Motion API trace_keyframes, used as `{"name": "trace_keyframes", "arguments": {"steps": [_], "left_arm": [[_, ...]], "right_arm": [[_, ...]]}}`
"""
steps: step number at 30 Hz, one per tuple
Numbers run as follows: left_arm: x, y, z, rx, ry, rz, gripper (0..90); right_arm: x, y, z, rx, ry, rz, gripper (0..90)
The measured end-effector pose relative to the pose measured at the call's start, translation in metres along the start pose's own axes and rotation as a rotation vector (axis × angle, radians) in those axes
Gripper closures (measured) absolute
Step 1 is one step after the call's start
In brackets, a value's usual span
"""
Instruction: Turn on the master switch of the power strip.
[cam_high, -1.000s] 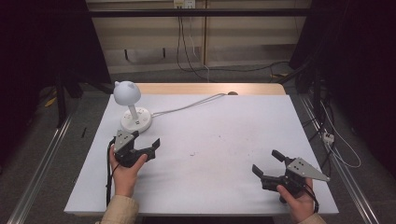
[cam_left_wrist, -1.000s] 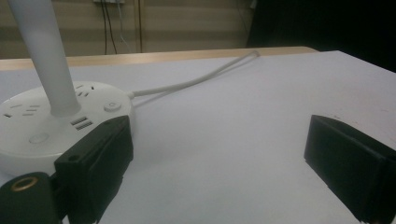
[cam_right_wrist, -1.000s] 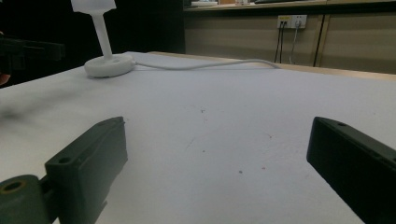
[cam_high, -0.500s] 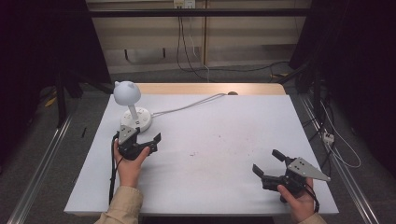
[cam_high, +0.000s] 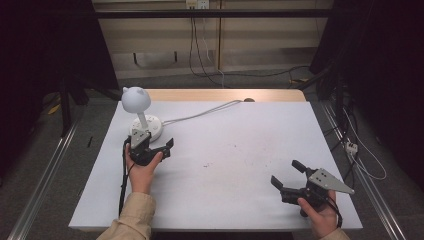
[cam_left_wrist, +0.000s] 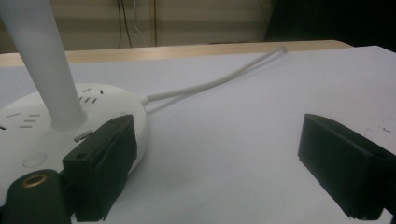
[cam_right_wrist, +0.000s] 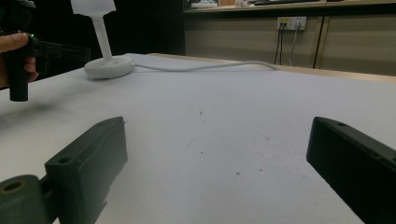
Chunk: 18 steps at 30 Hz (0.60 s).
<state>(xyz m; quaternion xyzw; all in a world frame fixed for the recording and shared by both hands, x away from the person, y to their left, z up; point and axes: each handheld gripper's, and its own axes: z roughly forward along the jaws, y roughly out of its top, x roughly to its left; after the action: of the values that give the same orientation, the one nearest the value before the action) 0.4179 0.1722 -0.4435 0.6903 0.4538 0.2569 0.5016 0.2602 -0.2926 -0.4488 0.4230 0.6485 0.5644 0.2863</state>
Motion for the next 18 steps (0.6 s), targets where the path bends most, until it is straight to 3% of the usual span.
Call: {"name": "trace_keyframes", "arguments": {"steps": [9,18], "left_arm": [[0.0019,0.0031,0.0076,0.003,0.015,-0.009,14.8],[0.006,0.0029,0.0111,-0.004,0.069,0.003,20.6]], "right_arm": [[-0.0004,0.0007,-0.0007,-0.005,0.001,-0.003,4.6],[-0.0007,0.0009,-0.0006,-0.009,-0.001,0.004,4.6]]}}
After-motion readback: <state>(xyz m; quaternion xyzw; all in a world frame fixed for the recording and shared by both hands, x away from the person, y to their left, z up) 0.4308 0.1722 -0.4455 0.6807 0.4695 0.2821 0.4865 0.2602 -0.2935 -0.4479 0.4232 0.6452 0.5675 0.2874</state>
